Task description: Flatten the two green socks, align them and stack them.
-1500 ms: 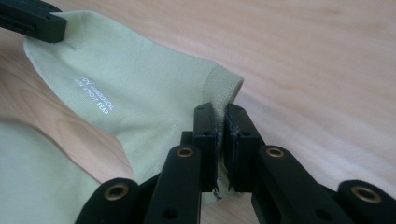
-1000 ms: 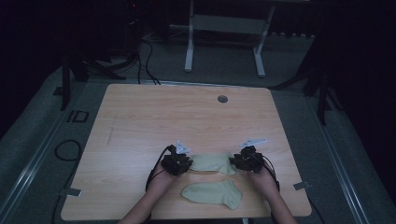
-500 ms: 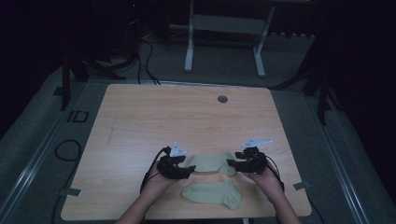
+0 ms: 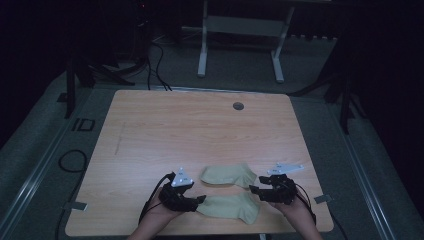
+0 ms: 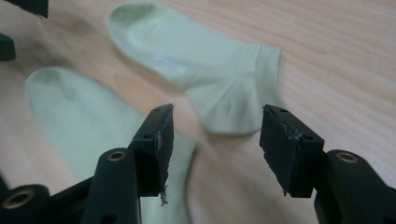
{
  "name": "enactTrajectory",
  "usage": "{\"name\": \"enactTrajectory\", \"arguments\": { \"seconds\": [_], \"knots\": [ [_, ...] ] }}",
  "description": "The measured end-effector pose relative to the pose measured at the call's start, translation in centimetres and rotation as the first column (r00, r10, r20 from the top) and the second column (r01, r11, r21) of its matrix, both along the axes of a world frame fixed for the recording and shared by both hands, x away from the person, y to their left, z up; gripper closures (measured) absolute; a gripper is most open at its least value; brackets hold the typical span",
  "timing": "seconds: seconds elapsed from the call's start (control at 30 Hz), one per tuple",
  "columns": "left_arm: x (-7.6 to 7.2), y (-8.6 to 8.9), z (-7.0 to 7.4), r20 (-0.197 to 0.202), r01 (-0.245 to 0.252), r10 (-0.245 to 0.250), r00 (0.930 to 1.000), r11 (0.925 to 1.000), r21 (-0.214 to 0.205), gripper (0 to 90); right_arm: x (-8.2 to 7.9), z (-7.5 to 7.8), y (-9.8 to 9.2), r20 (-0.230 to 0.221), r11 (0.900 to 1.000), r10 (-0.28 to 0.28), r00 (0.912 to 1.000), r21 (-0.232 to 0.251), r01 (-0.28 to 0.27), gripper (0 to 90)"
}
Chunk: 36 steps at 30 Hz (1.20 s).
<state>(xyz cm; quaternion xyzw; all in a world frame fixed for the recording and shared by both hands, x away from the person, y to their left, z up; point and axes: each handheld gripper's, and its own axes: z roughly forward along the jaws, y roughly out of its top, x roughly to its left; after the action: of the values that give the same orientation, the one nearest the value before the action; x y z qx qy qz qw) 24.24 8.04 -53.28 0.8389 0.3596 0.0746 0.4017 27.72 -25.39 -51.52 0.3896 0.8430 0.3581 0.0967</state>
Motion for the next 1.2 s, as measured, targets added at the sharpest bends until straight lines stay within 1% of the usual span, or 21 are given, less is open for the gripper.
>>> {"name": "enactTrajectory", "arguments": {
  "seconds": [0.07,0.13,0.27,0.3,0.37,0.43,0.57,0.6,0.63,0.67,0.7,0.73,0.8,0.9,0.93,1.0,1.03,1.1,1.13,1.2],
  "knots": [
    [-0.5,0.0,-0.1,-0.006,-0.002,0.002,1.0000,1.0000,0.006,34.8,-1.0,-0.1,-0.1,-0.005,1.0000,0.002,1.0000,-0.005,-0.003,44.5],
    [-0.9,0.0,-0.4,-0.023,0.001,-0.001,0.9997,1.0000,0.008,34.8,-1.6,-0.3,-0.3,-0.004,0.9999,0.007,1.0000,-0.015,-0.007,44.5],
    [-1.5,0.0,-1.0,-0.040,-0.005,0.006,0.9992,0.9999,0.011,34.9,-2.7,-0.8,-0.5,-0.016,0.9994,0.008,0.9998,-0.033,-0.009,44.6],
    [-1.7,0.0,-1.1,-0.039,-0.008,0.008,0.9992,0.9999,0.012,34.9,-2.9,-1.0,-0.5,-0.019,0.9991,0.013,0.9997,-0.040,-0.014,44.6],
    [-2.0,-0.2,-1.5,-0.050,-0.005,0.005,0.9987,0.9999,0.011,35.0,-3.2,-1.3,-0.5,-0.008,0.9978,0.016,0.9998,-0.064,-0.017,44.6],
    [-2.3,-0.4,-1.8,-0.060,0.008,-0.007,0.9982,0.9998,0.019,35.6,-3.4,-1.6,-0.6,-0.010,0.9976,0.017,0.9998,-0.067,-0.018,45.0],
    [-2.3,-0.8,-2.3,-0.069,0.010,-0.008,0.9975,0.9996,0.028,38.6,-4.0,-2.4,-0.2,-0.021,0.9962,0.028,0.9994,-0.082,-0.029,46.0],
    [-2.3,-0.9,-2.4,-0.068,0.014,-0.012,0.9976,0.9994,0.031,40.0,-4.2,-2.6,-0.1,-0.015,0.9956,0.030,0.9994,-0.088,-0.031,48.1],
    [-2.1,-1.0,-2.5,-0.068,0.020,-0.017,0.9975,0.9992,0.035,43.3,-4.4,-2.7,0.0,0.000,0.9950,0.026,0.9997,-0.096,-0.026,49.2],
    [-2.0,-1.0,-2.6,-0.069,0.018,-0.015,0.9975,0.9991,0.039,43.7,-4.5,-2.9,0.0,0.009,0.9948,0.021,0.9997,-0.099,-0.020,50.6],
    [-1.9,-1.0,-2.7,-0.072,0.018,-0.016,0.9973,0.9993,0.033,44.7,-4.5,-3.0,0.0,0.008,0.9950,0.023,0.9997,-0.097,-0.022,51.7],
    [-1.8,-1.1,-2.8,-0.075,0.015,-0.013,0.9971,0.9996,0.023,48.3,-4.6,-3.1,0.1,0.006,0.9948,0.024,0.9997,-0.099,-0.024,52.5],
    [-1.7,-1.2,-2.9,-0.073,0.013,-0.011,0.9973,0.9996,0.027,51.5,-4.7,-3.4,0.3,0.014,0.9925,0.033,0.9993,-0.118,-0.031,55.8],
    [-1.5,-1.3,-3.1,-0.075,0.012,-0.010,0.9971,0.9993,0.035,57.6,-4.8,-3.6,0.7,0.028,0.9840,0.046,0.9986,-0.173,-0.041,58.4],
    [-1.5,-1.4,-3.1,-0.073,0.008,-0.005,0.9973,0.9994,0.034,61.0,-4.9,-3.7,0.9,0.031,0.9821,0.051,0.9982,-0.183,-0.044,61.4],
    [-1.6,-1.5,-3.2,-0.063,0.009,-0.007,0.9980,0.9989,0.046,66.0,-5.1,-3.7,1.0,0.035,0.9807,0.057,0.9977,-0.189,-0.050,64.9],
    [-1.6,-1.6,-3.2,-0.059,0.009,-0.006,0.9983,0.9987,0.050,69.4,-5.1,-3.7,1.1,0.035,0.9801,0.065,0.9973,-0.190,-0.057,68.3],
    [-1.6,-1.7,-3.2,-0.058,0.012,-0.009,0.9983,0.9986,0.052,76.2,-5.1,-3.7,1.1,0.019,0.9828,0.064,0.9978,-0.175,-0.060,73.8],
    [-1.6,-1.7,-3.2,-0.056,0.016,-0.013,0.9984,0.9984,0.054,80.5,-5.1,-3.7,1.0,0.013,0.9840,0.067,0.9977,-0.166,-0.064,78.1],
    [-1.7,-1.8,-3.3,-0.050,0.022,-0.019,0.9986,0.9983,0.055,85.6,-5.1,-3.7,1.1,0.003,0.9855,0.072,0.9974,-0.155,-0.071,82.0]
  ]
}}
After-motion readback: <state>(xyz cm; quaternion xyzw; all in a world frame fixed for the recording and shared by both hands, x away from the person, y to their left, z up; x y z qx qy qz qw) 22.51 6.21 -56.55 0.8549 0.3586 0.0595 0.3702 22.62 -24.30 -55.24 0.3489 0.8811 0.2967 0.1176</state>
